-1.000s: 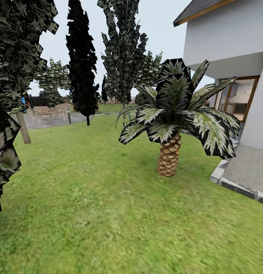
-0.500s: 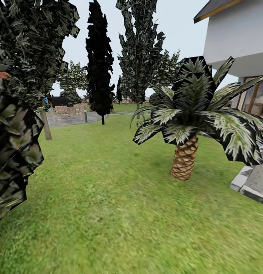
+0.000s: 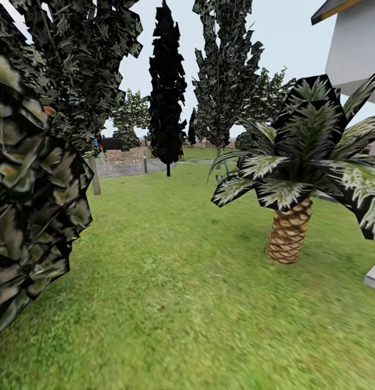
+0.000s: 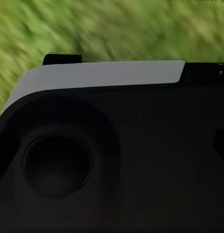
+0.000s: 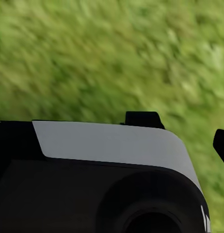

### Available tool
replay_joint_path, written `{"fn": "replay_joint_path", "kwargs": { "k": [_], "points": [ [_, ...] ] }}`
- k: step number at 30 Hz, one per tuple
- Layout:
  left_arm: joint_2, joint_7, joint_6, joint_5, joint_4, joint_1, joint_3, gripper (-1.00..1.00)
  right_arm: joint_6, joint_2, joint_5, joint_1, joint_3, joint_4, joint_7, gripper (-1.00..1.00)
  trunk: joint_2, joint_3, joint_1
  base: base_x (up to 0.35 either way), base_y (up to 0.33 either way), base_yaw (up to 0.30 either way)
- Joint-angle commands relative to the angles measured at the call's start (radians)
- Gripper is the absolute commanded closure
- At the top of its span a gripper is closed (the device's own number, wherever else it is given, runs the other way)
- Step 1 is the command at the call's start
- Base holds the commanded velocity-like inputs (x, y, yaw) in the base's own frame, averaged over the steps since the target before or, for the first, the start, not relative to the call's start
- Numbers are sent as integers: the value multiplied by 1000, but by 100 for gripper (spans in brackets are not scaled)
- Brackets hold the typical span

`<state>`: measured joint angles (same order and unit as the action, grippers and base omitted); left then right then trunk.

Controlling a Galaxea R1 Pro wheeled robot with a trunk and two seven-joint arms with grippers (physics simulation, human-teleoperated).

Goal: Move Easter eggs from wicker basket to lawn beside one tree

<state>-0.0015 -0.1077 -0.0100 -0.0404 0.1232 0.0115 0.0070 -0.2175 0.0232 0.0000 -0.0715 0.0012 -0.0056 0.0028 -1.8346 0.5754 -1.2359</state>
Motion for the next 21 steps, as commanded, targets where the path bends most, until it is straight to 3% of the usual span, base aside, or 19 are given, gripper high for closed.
{"fn": "replay_joint_path", "kwargs": {
  "k": [1, 5, 11, 21],
  "points": [
    [0, -3, -1, -4, 1, 1, 1, -100, -3, 0, 0, -1, 0, 1, 0, -100, 0, 1, 0, 0, 0, 272],
    [0, -3, -1, -4, 0, 1, 0, -100, -3, 0, 0, -1, 0, 1, 0, -100, 0, 1, 0, 0, 0, 251],
    [0, -4, -1, -3, 0, 0, -1, -100, -3, -2, 0, -1, 1, 1, 0, -100, 0, 1, 0, 24, 1, 79],
    [0, -4, -1, -3, 0, 1, -1, -100, -3, -4, 0, -1, 2, 2, 0, -100, 0, 1, 0, 250, 70, 9]
  ]
}}
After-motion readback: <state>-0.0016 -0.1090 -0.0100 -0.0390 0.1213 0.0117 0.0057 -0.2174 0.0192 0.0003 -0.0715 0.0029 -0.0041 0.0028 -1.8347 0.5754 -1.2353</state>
